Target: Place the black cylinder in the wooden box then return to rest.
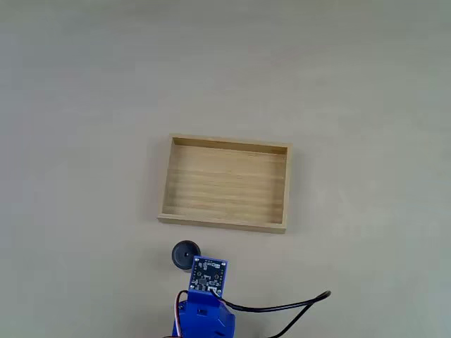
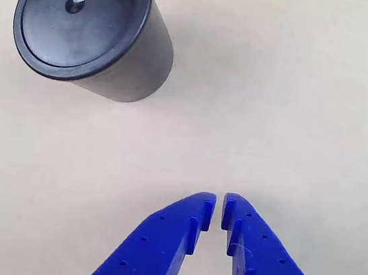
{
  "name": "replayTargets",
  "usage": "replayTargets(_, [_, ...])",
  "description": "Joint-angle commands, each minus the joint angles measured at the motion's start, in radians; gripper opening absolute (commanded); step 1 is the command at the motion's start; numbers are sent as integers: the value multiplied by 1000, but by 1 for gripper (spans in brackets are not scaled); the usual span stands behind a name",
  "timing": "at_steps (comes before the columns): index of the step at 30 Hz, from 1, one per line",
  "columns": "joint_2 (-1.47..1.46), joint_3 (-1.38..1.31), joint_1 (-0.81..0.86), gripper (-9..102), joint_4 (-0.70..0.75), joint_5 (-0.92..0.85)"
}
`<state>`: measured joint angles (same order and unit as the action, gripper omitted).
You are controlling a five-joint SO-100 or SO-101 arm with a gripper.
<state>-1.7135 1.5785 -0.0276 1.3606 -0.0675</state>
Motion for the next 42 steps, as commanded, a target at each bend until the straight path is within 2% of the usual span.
replayTargets(1, [-11, 31, -3, 0, 3, -14])
replayTargets(20, [9, 14, -41, 0, 0, 51])
replayTargets(42, [272, -287, -109, 1, -9, 117])
